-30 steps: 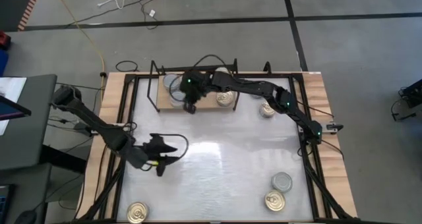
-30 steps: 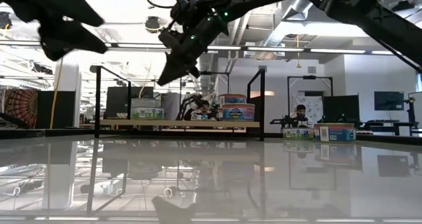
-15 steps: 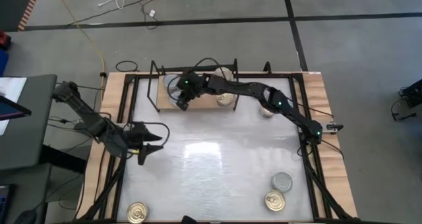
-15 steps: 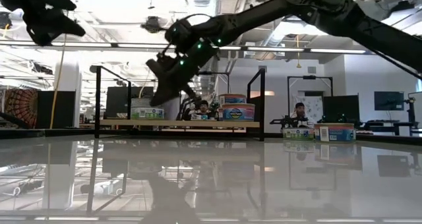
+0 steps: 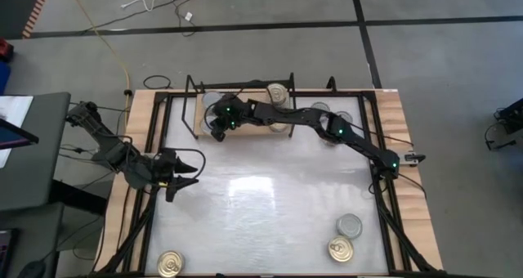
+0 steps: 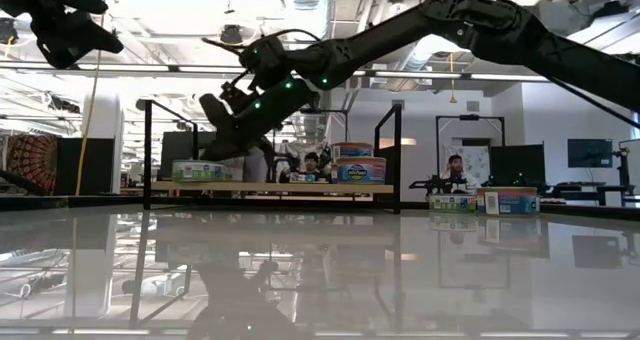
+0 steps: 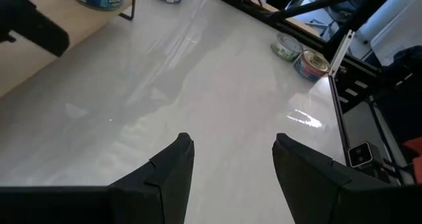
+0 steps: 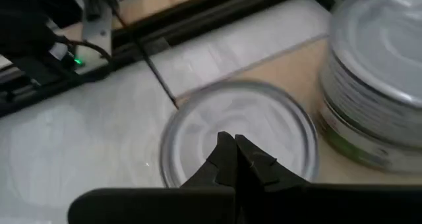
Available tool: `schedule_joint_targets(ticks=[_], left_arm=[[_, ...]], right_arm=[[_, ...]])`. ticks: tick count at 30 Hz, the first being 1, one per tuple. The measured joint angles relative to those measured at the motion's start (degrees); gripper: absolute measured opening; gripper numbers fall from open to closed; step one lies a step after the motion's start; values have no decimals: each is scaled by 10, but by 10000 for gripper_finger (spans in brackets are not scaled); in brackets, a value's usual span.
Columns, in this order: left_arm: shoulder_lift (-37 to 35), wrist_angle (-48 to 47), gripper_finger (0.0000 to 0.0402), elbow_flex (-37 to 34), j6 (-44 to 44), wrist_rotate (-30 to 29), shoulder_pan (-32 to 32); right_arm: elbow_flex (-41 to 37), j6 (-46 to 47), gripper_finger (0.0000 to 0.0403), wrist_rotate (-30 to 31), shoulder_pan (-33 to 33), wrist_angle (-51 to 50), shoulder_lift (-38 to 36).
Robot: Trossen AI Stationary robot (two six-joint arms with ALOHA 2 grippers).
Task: Stack canned seafood by type on shelf
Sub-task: Put the green tuna can on the shelf
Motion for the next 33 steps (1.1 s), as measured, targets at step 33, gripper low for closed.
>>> schedule_joint_targets(ticks=[33], left_arm=[[1,0,197,0,-28,10,0]], right_arm=[[0,3,21,4,-1,-62,-12]])
